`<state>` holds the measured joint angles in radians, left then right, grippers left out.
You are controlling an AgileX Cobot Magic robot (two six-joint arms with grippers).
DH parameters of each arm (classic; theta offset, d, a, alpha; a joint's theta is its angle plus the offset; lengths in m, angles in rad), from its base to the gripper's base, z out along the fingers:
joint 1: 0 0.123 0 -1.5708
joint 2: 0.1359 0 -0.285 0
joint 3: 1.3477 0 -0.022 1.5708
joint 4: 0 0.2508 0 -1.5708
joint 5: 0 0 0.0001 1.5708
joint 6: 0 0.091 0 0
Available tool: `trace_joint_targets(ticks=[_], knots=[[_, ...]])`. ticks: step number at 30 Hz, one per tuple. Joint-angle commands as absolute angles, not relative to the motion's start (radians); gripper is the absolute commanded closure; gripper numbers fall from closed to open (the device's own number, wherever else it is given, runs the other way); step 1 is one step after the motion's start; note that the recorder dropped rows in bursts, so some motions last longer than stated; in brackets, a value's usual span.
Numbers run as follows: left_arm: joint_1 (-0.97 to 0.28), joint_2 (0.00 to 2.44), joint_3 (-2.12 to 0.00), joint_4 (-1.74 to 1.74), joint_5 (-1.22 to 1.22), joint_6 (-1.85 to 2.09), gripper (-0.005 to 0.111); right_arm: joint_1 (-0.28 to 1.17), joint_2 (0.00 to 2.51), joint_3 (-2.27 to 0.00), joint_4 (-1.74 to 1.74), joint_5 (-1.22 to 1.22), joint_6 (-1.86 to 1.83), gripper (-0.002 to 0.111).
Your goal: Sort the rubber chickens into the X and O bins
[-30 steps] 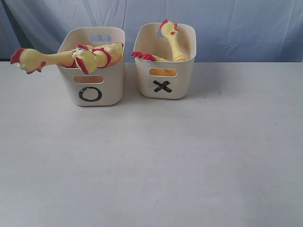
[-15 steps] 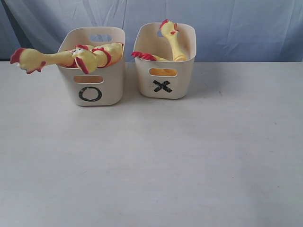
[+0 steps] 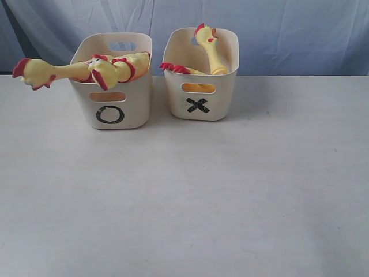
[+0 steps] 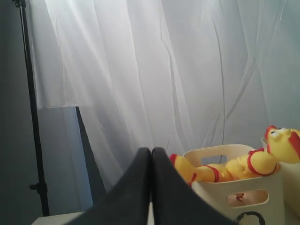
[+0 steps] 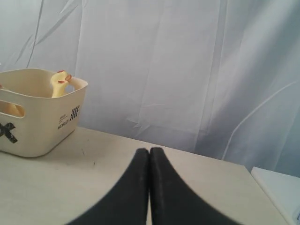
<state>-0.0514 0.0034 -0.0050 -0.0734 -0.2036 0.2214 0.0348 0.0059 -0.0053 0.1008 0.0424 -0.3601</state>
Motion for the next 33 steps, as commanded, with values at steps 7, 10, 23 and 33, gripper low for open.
trace_joint_targets(ticks=[7, 10, 23, 33], knots=[[-0.049, 0.0, 0.0, -0.137, -0.06, 0.221, 0.106, 0.03, 0.0, 0.0, 0.086, 0.185, -0.362, 0.109], [-0.049, 0.0, 0.0, -0.142, 0.046, 0.221, 0.106, 0.03, 0.0, 0.0, 0.086, 0.268, -0.362, 0.109], [-0.049, 0.0, 0.0, -0.144, 0.239, 0.221, 0.106, 0.03, 0.0, 0.0, 0.155, 0.303, -0.362, 0.109], [-0.049, 0.0, 0.0, -0.11, 0.222, 0.228, 0.106, 0.03, 0.0, 0.0, 0.169, 0.303, -0.362, 0.109]])
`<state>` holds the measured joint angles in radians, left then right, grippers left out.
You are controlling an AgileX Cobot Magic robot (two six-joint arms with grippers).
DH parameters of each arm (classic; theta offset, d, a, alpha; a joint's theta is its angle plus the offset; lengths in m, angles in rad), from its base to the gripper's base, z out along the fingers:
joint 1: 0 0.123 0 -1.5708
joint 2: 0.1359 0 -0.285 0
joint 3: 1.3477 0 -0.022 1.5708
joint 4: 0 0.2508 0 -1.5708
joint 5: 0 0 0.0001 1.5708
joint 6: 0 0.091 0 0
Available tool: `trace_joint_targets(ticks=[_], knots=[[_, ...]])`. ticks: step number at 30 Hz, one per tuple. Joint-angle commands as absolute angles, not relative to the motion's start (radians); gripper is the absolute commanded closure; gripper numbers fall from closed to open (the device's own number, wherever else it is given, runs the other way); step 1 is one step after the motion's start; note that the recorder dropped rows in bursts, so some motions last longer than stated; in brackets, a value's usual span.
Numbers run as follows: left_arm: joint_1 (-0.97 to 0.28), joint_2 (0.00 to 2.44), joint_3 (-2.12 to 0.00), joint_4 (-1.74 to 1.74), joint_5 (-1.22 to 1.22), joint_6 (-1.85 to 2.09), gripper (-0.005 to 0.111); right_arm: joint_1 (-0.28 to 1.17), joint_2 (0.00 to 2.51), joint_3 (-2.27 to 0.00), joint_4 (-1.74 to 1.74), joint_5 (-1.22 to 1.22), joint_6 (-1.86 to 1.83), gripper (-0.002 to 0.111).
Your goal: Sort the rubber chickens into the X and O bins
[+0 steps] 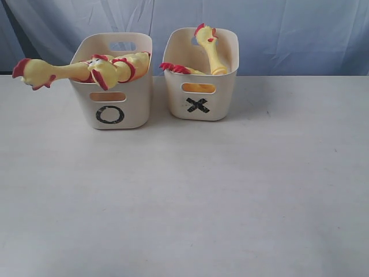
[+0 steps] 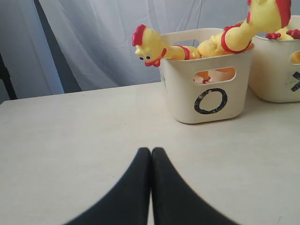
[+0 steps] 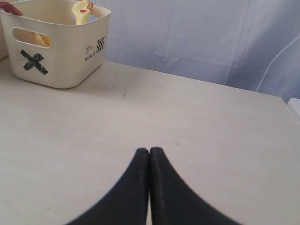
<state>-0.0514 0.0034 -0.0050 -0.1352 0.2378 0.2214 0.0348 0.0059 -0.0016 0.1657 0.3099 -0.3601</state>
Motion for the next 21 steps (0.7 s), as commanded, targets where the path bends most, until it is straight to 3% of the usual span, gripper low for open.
trace_joint_targets(ticks=[1, 21], knots=[[-0.049, 0.0, 0.0, -0.105, 0.218, 0.228, 0.106, 0.03, 0.0, 0.0, 0.17, 0.3, -0.362, 0.109], [-0.049, 0.0, 0.0, -0.103, 0.208, 0.18, 0.106, 0.03, 0.0, 0.0, 0.191, 0.303, -0.22, 0.109]])
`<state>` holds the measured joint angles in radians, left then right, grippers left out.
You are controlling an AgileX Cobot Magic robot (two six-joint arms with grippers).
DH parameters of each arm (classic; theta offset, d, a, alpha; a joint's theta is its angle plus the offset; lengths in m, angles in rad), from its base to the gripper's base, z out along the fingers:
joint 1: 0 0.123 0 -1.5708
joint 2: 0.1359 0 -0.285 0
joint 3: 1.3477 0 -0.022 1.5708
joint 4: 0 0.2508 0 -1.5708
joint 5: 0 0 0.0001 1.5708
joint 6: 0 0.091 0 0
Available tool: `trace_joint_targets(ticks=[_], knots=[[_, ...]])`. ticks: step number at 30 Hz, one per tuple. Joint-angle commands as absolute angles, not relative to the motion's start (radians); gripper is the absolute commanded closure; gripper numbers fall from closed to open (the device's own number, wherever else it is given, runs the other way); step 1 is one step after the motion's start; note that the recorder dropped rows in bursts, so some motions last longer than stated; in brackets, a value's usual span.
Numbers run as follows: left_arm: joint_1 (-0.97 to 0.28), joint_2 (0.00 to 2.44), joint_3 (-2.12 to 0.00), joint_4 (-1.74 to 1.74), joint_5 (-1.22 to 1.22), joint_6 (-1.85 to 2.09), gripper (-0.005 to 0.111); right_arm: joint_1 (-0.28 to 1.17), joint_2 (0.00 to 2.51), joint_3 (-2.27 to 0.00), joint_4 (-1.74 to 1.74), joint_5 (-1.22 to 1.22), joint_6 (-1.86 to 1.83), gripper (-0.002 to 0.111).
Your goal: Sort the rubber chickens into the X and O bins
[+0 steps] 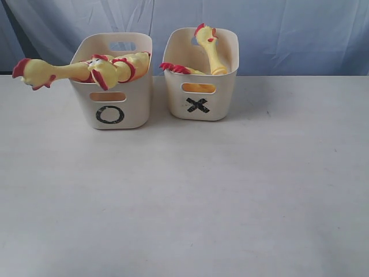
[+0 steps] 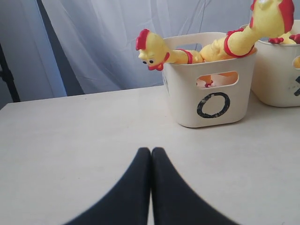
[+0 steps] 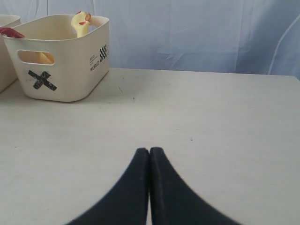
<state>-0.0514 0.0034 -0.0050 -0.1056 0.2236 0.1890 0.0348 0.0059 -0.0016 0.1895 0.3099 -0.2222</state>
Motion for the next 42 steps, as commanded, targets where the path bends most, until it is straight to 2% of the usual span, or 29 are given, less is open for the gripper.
trace_joint_targets(ticks=[1, 42], knots=[[-0.049, 0.0, 0.0, -0.103, 0.208, 0.18, 0.106, 0.03, 0.0, 0.0, 0.191, 0.303, -0.22, 0.109], [-0.024, 0.0, 0.0, -0.092, 0.207, 0.184, 0.106, 0.062, 0.0, 0.0, 0.191, 0.304, -0.22, 0.109]])
